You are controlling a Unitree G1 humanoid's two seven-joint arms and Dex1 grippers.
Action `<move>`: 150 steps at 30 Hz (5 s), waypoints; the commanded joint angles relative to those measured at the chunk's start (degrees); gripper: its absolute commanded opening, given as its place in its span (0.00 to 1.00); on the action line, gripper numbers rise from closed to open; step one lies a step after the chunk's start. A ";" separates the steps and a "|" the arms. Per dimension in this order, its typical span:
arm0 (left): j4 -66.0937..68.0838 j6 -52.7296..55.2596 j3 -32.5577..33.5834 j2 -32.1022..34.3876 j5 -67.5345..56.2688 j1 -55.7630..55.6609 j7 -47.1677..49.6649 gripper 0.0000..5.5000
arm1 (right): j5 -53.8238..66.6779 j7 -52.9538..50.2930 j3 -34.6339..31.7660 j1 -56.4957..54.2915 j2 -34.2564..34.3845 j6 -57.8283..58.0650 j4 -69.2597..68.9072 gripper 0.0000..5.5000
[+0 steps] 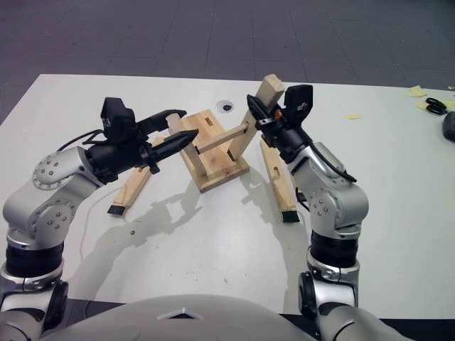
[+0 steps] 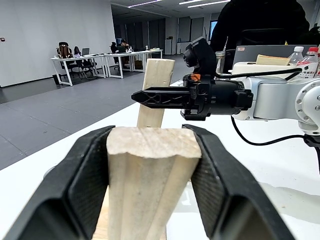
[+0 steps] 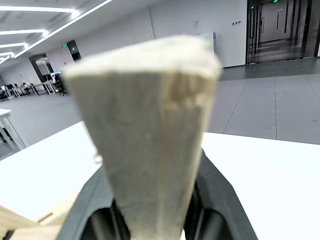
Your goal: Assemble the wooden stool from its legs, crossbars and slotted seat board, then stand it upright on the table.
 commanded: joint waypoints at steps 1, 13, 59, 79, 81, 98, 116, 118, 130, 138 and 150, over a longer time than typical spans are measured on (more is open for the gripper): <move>2.76 3.44 -3.80 0.76 2.87 2.52 0.14 0.41 | 2.08 2.24 5.84 0.97 -0.86 8.18 1.54 0.19; 3.83 3.19 -4.52 0.85 3.82 1.28 -1.06 0.39 | -2.34 -6.41 6.80 -1.14 2.27 16.53 15.31 0.19; 5.86 3.39 -4.19 1.06 4.29 0.45 -3.80 0.38 | 15.34 -14.87 -4.38 -12.27 7.64 -0.18 17.87 0.98; 5.75 3.46 -4.85 1.61 4.42 0.49 -4.14 0.38 | 28.56 -23.59 -14.29 -18.55 5.55 -5.88 16.35 0.98; 5.75 3.50 -4.97 1.62 4.46 0.55 -4.09 0.38 | 21.75 -20.36 0.55 -5.61 4.73 0.10 16.50 0.98; 6.35 3.15 -4.82 2.01 4.52 0.97 -4.22 0.38 | 22.98 -13.23 -4.89 -2.61 6.31 -0.73 12.42 0.98; 6.37 7.19 1.23 -1.24 -1.93 -3.97 -2.50 0.76 | 36.33 -16.97 -17.18 -23.47 -1.21 -7.60 13.00 0.98; 5.57 8.40 2.06 -1.89 -4.60 -4.31 -2.67 0.82 | 34.33 -17.27 -14.53 -22.14 0.45 -7.57 13.40 0.98; 7.43 12.72 15.29 -5.54 -24.69 -16.58 9.89 0.98 | 32.75 -17.94 -17.34 -33.91 -1.48 -11.93 16.99 0.98; 7.37 12.21 12.47 -6.12 -21.60 -13.13 11.80 0.98 | 30.54 -20.14 -4.28 -11.01 6.22 -3.67 14.33 0.98; 7.32 12.21 9.67 -7.14 -21.02 -10.78 10.94 0.98 | 31.96 -15.48 -7.97 -5.95 7.24 -6.65 11.15 0.98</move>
